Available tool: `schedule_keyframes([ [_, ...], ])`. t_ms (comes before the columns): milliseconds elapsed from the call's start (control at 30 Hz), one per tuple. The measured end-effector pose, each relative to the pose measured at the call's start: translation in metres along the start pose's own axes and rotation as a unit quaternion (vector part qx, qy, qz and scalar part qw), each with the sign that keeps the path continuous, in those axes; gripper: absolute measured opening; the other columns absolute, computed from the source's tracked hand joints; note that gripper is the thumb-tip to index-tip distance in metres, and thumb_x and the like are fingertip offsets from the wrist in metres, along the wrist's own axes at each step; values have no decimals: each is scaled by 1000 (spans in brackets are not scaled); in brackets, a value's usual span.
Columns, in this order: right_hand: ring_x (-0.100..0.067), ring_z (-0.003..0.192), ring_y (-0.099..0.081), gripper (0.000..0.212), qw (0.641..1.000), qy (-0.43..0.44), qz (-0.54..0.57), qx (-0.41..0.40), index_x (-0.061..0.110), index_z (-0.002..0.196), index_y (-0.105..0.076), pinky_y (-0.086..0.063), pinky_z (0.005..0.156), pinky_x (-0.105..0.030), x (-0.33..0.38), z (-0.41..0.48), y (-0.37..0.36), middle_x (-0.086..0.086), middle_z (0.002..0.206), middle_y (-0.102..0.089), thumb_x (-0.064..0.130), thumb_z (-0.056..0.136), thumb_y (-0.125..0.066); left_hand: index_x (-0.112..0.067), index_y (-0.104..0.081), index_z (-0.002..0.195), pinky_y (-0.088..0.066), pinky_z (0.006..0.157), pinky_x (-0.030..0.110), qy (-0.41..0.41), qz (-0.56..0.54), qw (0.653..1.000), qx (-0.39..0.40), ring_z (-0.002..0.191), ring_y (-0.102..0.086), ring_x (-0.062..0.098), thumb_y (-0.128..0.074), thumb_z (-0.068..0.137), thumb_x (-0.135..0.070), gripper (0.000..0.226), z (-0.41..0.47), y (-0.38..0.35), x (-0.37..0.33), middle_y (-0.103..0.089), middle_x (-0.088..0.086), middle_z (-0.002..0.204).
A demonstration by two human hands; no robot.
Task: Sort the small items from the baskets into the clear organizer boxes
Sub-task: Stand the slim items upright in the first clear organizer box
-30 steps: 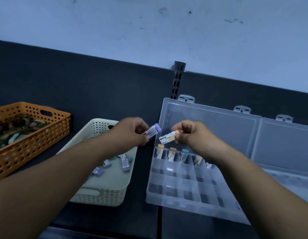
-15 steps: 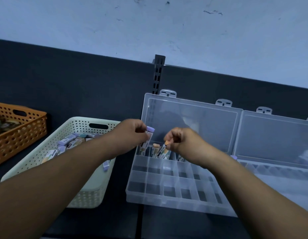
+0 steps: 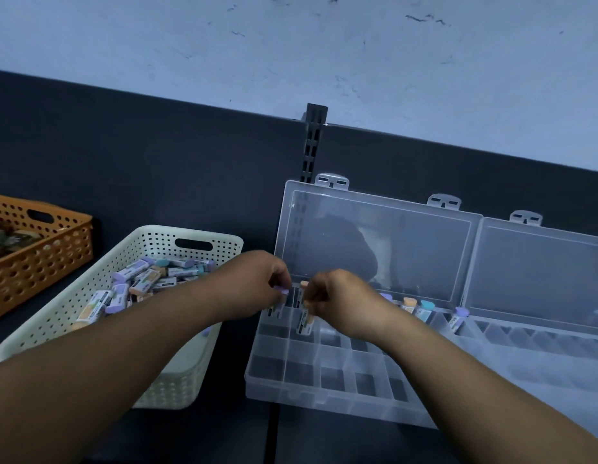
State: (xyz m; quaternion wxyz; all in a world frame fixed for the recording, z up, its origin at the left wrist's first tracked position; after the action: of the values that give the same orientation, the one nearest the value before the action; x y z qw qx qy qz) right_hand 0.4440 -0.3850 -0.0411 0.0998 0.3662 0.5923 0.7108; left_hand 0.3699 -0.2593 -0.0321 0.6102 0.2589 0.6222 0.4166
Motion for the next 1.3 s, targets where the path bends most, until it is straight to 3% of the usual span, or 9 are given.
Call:
schedule_keyframes([
  [367, -22, 86, -61, 13, 999, -12, -27, 16, 25, 79, -58, -49, 74, -32, -3, 4, -10, -3, 87, -64, 17, 89, -61, -23, -72, 91, -52, 79, 28, 8, 60, 997, 43, 85, -63, 10, -67, 85, -20, 9, 10, -18, 11, -68, -8, 91],
  [733, -22, 85, -61, 11, 999, -11, -32, 22, 23, 81, -60, -54, 77, -36, -2, 0, -11, -3, 90, -66, 13, 83, -63, -24, -70, 89, -45, 72, 24, -23, 126, 991, 40, 85, -60, 14, -64, 85, -22, 7, 14, -21, 9, -65, -6, 89],
  [867, -22, 91, -61, 11, 999, -11, -35, 11, 18, 95, -64, -54, 81, -38, 1, -1, -8, -3, 98, -65, 19, 84, -65, -24, -69, 97, -44, 71, 23, -37, 121, 992, 27, 87, -59, 13, -66, 84, -20, 15, 10, -19, 8, -64, -7, 93],
  [1000, -22, 96, -58, 22, 998, 12, -60, -25, 19, 105, -63, -49, 82, -32, 13, -2, 5, -2, 106, -58, 22, 84, -67, -27, -67, 100, -47, 72, 27, -42, 95, 995, -12, 86, -58, 12, -73, 79, -32, 22, 3, -4, 8, -60, -11, 89],
  [1100, -22, 102, -56, 27, 995, 43, -78, -52, 20, 113, -61, -47, 85, -31, 32, -1, 12, -2, 112, -55, 25, 87, -64, -29, -63, 112, -46, 84, 28, -43, 115, 991, -57, 97, -57, 12, -71, 79, -29, 34, -7, 22, 18, -59, -8, 105],
  [1200, -18, 119, -48, 43, 991, 90, -81, -63, 22, 133, -53, -41, 98, -27, 57, 6, 8, 0, 129, -50, 28, 91, -61, -29, -55, 127, -40, 89, 24, 2, 134, 987, -89, 107, -55, 11, -69, 82, -30, 46, -22, 53, 45, -54, -8, 121],
  [1300, -16, 134, -36, 56, 985, 136, -89, -53, 22, 142, -43, -28, 109, -23, 85, 17, -2, 5, 145, -42, 29, 90, -62, -26, -55, 128, -42, 84, 22, 69, 127, 985, -98, 107, -56, 13, -69, 83, -28, 47, -37, 75, 77, -56, -4, 125],
])
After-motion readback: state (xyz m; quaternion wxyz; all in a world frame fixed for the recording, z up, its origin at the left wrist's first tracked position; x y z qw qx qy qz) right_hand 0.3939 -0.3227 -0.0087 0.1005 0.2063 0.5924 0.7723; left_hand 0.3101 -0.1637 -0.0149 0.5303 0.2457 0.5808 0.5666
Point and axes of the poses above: each hand's wrist, its own z-axis towards the middle knuckle, its own y-axis out of the back of the hand, x = y × z, the point moved 5 cm from there along z, towards the middle knuckle
